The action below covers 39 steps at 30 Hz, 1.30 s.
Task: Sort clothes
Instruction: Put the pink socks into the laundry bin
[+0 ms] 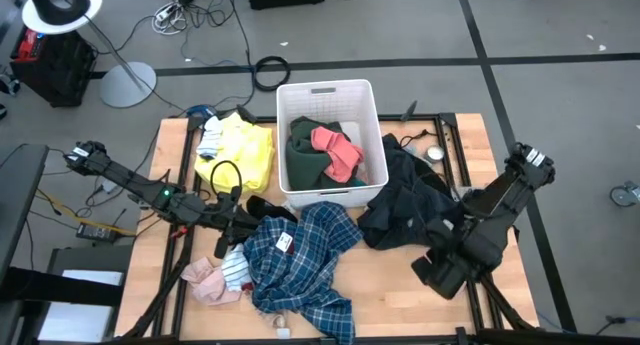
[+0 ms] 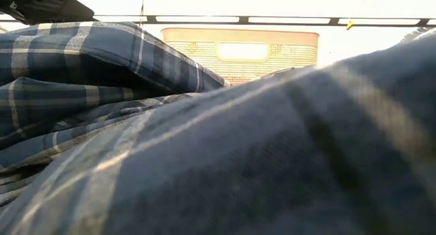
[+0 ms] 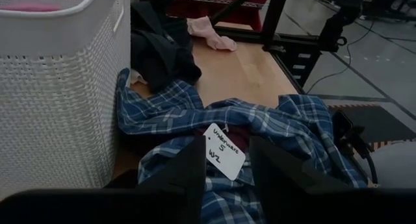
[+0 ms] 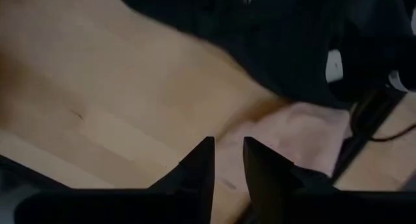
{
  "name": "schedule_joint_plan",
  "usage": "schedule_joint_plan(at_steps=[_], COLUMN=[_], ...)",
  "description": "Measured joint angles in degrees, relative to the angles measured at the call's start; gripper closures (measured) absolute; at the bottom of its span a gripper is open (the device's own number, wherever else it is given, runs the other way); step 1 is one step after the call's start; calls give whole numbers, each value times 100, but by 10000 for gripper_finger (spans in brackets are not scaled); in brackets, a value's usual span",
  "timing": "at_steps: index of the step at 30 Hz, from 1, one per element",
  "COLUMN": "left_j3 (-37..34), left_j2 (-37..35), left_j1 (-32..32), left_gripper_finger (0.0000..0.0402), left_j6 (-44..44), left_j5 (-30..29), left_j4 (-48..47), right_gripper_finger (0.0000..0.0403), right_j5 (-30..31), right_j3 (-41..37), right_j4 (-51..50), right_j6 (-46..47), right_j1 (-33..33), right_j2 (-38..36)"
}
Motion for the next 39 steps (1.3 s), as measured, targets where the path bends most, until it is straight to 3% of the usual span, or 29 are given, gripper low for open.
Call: schedule_joint_plan(at_steps=[6,19,27,31,39], left_j3=[1,1,1,1,1], left_j2=[0,-2,0,0,-2], left_j1=[0,-2,-2,-2,-2], left_gripper_finger=[277,277,277,277,277], left_j6=[8,-30,-34,-34,-10], left_j5=[0,129,129,129,129], left_j4=[137,250,292,300,340], right_gripper_finger=[323,323,337,393,401], right_j5=[-253,-715,-875,-675,187], right_j3=[-256,-2347,-3250,-3335,-2617], right_j4=[208,2489,3087,3512,3125], right_j6=[93,926,910,770,761], right_j1=[300,824,837,836,831], right_j2=[208,206,206,206,206])
